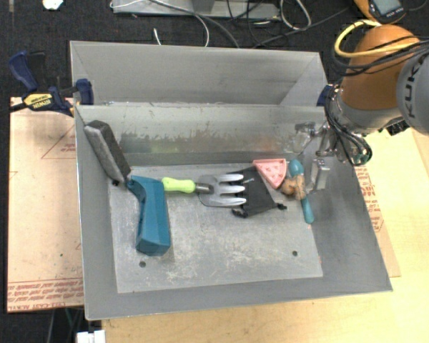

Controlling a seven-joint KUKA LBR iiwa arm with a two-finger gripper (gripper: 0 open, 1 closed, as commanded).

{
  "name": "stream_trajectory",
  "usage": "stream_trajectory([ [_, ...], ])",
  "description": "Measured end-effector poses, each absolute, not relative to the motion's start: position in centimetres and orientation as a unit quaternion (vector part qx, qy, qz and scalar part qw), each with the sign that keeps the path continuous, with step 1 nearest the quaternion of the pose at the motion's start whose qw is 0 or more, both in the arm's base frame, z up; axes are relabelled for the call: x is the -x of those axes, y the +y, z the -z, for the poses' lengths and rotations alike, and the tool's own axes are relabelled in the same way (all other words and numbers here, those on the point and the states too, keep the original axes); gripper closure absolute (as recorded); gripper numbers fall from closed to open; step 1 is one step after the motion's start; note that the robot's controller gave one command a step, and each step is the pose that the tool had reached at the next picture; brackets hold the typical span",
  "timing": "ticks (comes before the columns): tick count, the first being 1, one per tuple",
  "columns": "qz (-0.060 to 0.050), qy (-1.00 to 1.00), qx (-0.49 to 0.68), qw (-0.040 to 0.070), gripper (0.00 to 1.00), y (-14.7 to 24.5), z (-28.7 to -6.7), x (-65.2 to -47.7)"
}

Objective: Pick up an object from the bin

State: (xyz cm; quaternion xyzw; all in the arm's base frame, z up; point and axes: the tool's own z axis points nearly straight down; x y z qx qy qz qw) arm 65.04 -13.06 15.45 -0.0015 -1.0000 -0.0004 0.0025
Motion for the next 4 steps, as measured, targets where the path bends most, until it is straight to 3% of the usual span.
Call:
stream_trajectory([
  [1,0.0,-1.0,0.0,-0.002,0.0,-13.0,-15.9,-65.2],
  [2,0.0,-1.0,-0.005,-0.003,0.0,-12.4,-8.9,-62.9],
  [3,-0.001,-1.0,0.007,-0.008,0.0,-9.6,-7.7,-59.4],
  [4,0.0,-1.0,0.03,-0.005,1.0,-8.3,-7.0,-53.5],
])
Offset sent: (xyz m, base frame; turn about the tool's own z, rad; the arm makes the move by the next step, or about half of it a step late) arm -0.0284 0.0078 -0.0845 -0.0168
